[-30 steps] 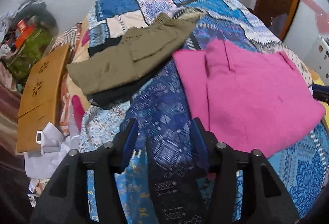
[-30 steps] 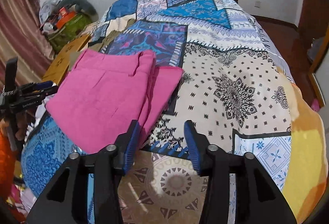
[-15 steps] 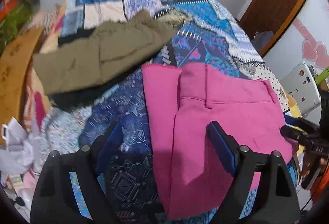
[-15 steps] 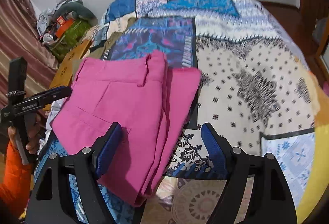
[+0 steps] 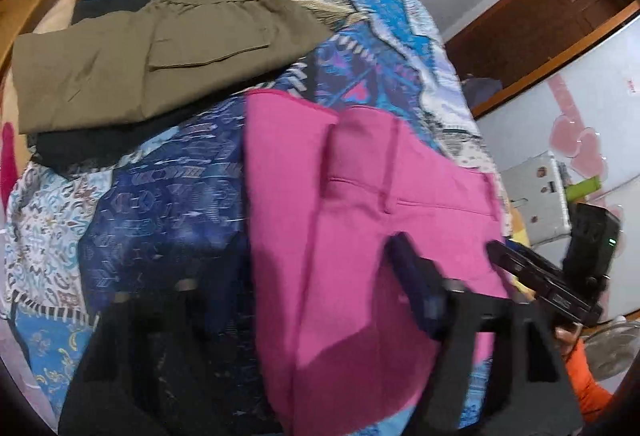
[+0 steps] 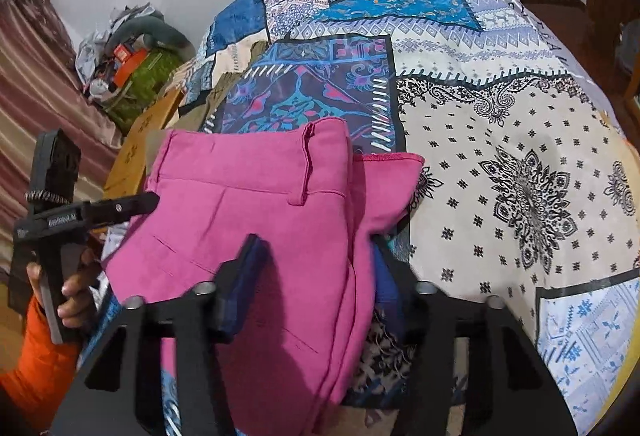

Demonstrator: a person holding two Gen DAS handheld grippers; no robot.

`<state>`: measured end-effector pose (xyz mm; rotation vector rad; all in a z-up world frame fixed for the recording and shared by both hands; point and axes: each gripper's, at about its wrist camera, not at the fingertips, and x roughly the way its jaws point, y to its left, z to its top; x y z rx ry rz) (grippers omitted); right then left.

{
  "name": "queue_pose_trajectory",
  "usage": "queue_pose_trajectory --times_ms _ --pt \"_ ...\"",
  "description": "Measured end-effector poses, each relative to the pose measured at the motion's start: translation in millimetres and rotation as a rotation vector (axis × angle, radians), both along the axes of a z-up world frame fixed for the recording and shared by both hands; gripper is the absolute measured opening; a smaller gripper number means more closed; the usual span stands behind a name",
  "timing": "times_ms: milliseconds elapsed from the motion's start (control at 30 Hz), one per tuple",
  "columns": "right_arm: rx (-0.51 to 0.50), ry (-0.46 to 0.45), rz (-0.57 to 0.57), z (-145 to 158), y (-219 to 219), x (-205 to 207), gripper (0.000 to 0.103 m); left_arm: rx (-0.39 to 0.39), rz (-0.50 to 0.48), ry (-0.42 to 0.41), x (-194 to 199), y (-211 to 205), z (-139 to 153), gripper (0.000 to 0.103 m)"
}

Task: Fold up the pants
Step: 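Grasp the pink trousers' waistband end with the left tool and lift, then carry the pink trousers onto the olive trousers and open the left tool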

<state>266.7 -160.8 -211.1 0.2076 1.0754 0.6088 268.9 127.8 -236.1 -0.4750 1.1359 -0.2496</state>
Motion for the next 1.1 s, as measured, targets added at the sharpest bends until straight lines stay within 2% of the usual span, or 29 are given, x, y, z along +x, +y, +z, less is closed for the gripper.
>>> queue_pose_trajectory --times_ms 33,133,233,300,633,833,967,1100 --pt "0.006 0.002 -0.006 0 0 1 0.034 -0.012 -0.007 -0.002 0 -2 3 0.044" --pt "0.01 -0.012 -0.016 4 -2 0 0.023 0.023 -0.004 -0.014 0 -9 11 0.033" --pt "0.011 -0.042 -0.021 12 -3 -1 0.015 0.083 0.001 -0.057 -5 -14 22 0.025" --pt "0.017 -0.058 -0.017 18 -2 -1 0.013 0.106 0.0 -0.096 -10 -17 32 0.021" --pt "0.009 -0.192 0.054 59 35 2 0.012 0.294 0.04 -0.282 -33 -12 87 0.018" --pt "0.031 -0.256 0.098 87 71 19 0.012 0.336 0.104 -0.355 -28 19 119 0.018" --pt "0.013 -0.317 0.148 108 106 35 0.012 0.326 0.165 -0.368 -19 47 132 0.018" --pt "0.011 -0.328 0.179 113 138 54 0.012 0.337 0.221 -0.375 -9 77 138 0.018"
